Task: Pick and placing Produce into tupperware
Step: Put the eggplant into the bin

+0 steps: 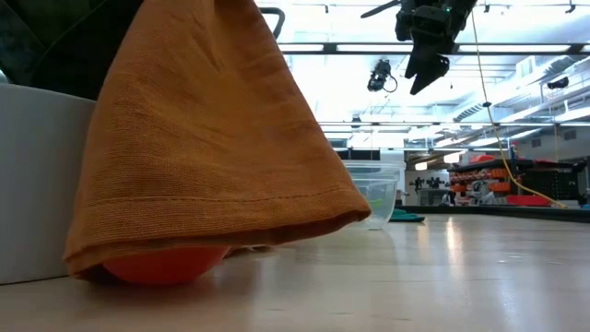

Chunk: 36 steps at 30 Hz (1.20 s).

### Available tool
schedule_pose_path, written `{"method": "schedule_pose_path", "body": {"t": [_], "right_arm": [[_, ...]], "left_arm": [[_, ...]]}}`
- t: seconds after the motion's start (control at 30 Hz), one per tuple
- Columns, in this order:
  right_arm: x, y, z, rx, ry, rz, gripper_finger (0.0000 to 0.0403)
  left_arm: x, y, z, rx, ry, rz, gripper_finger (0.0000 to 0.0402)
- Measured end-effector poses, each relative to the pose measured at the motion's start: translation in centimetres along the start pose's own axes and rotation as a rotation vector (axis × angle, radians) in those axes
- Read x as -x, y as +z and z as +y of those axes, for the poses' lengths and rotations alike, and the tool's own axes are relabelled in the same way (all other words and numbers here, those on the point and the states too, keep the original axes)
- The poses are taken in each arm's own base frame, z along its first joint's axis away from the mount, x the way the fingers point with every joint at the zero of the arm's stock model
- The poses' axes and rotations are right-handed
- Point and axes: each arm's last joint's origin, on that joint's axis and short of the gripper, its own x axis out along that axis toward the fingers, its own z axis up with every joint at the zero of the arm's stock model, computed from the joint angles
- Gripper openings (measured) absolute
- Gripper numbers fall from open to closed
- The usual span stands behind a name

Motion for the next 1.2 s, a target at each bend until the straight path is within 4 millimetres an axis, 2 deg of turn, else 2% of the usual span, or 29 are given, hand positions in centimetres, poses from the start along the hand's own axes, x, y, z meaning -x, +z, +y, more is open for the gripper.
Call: {"method": "schedule_pose_path", "body": {"t": [0.7, 1.03, 1.2], "right_arm": [[0.00, 0.00, 0.00, 0.005, 0.000, 0.000, 0.0307], [0.00, 0.00, 0.00, 0.005, 0.000, 0.000, 0.0307], [0.00, 0.00, 0.00, 0.009, 0.000, 0.000, 0.0307]], "left_arm": [[-0.07, -0.17, 0.06, 0.015, -0.004, 0.018, 0.0155], [-0.05, 0.04, 0.05, 0.068, -0.006, -0.004, 0.0161], [0.49, 0.50, -0.55, 0.048, -0.062, -0.041, 0.0147]]}}
